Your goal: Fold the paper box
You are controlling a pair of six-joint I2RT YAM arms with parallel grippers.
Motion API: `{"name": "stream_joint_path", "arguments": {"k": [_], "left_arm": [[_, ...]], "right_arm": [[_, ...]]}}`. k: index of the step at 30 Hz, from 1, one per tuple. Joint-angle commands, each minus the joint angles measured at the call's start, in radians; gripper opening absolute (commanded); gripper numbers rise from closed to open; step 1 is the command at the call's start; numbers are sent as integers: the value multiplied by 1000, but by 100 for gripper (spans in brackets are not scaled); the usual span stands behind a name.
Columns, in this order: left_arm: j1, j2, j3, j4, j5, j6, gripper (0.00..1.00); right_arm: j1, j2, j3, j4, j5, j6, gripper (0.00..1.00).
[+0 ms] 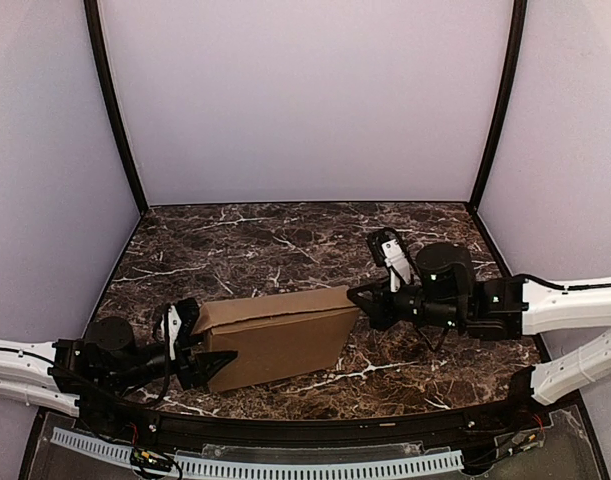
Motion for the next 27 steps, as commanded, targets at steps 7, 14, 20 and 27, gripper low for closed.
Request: {"name": "stream_joint_path", "arguments": {"k": [7,14,20,27], "left_arm": [[4,7,-21,-40,-32,-43,1],[4,14,-12,-44,-29,-39,1],[3,8,-15,-48,-23,-31,1],[4,-3,-20,-57,-15,-22,1]], "right_arm": [[172,160,-188,148,-51,219,0],[200,186,-252,179,-9,286,0],[197,79,-152,37,81,202,0],[158,-59,18,-141,154,57,0]]}}
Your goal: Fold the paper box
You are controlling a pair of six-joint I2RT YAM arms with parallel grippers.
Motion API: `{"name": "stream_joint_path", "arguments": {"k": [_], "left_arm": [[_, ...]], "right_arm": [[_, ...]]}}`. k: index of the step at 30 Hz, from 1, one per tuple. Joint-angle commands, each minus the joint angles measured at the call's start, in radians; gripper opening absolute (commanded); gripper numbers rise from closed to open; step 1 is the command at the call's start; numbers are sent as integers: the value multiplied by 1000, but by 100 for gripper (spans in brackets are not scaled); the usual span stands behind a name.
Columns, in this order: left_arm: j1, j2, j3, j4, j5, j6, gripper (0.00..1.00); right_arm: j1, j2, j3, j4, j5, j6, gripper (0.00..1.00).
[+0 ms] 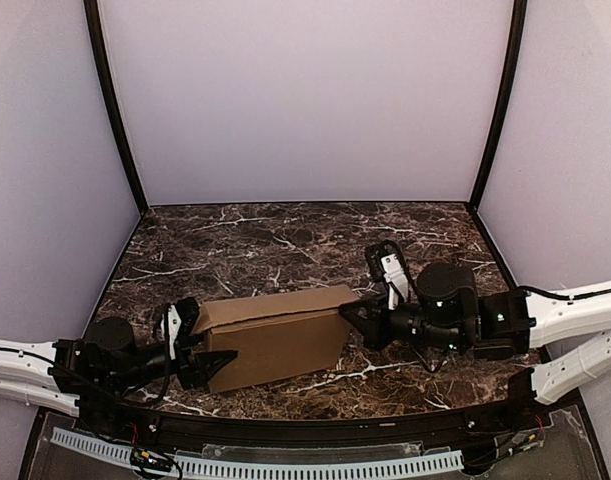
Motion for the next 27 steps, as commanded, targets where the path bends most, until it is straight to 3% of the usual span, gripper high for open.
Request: {"name": "stream_joint_path", "arguments": {"k": [1,16,27], "left_arm": [[3,-9,-19,-60,-17,-25,1],[4,-38,-15,-84,-16,-22,1],[4,-39,-11,-93,-17,-23,1]], "right_arm": [[-27,-55,86,-270,17,-117,0],[-162,-32,171,-281,-17,-190,0],[-112,72,-99,-32,-185,41,0]]}}
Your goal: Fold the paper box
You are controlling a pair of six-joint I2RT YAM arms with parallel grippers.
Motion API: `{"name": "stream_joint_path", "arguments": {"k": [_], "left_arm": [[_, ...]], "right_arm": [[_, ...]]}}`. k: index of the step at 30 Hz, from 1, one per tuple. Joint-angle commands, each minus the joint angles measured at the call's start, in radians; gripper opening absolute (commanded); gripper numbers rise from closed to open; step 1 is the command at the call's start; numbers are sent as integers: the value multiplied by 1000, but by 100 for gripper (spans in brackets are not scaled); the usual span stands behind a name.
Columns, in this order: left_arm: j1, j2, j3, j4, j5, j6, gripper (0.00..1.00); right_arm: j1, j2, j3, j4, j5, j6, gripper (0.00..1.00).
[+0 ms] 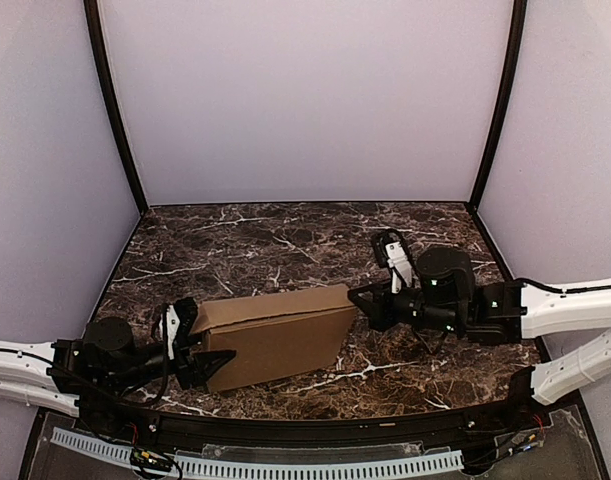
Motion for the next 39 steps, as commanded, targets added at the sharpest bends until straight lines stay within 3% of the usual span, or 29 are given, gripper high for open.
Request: {"name": "stream_joint_path", "arguments": {"k": [1,7,17,21,26,32,35,39], "left_arm": [[4,-20,-12,-75,-5,-10,1],[5,-15,-21,-59,-4,-11,1],[4,3,-15,-43,6,-7,1],[4,-1,-11,-48,7,-3,1],[5,-1,0,-56,7,3,1],[4,-1,-1,-59,8,-2,1],[4,-1,-5,-62,10,-8,1],[4,-1,-7,-57,9,-7,1]], "right_arm": [[61,70,-133,29,-79,140,0],[93,-7,-148,-41,8,146,0],[89,6,208,-185,124,-149,0],[68,2,269,-201,149,-223,0],[33,-14,125,-140,133,-143,0],[98,165,-176,183,-48,150,0],[159,206,-158,144,1,176,0],[158,110,-120,35,93,127,0]]}}
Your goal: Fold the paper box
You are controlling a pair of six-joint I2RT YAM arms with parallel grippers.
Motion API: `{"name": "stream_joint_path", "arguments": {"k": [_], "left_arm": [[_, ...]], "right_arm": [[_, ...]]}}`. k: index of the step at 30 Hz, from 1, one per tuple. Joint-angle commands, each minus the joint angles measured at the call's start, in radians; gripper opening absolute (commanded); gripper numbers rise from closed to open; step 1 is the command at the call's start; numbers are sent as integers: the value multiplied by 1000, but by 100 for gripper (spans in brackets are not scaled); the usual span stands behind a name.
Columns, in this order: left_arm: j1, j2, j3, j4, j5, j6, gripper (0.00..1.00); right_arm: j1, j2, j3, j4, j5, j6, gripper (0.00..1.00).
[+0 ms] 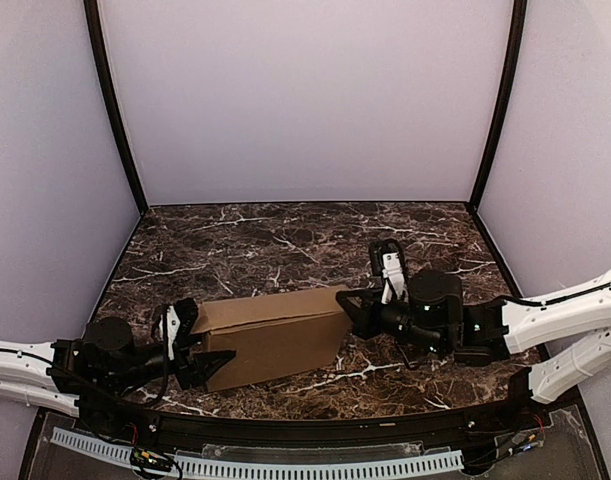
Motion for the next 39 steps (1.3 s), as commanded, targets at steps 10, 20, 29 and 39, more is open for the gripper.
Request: {"name": "stream_joint_path", "arguments": {"k": [10,20,29,39], "left_arm": [[5,8,-6,-36,11,5,1],[5,8,-45,98,77,231,1],[4,5,-157,316,98,451,1],[4,136,-171,473,45,623,8]], "right_arm": [[29,-80,233,-485,-28,-217,0],[29,-38,394,-524,-118,-440,8],[35,-11,429,-522,-284,-551,36],[47,50,426,-466,-326,-570,60]]}}
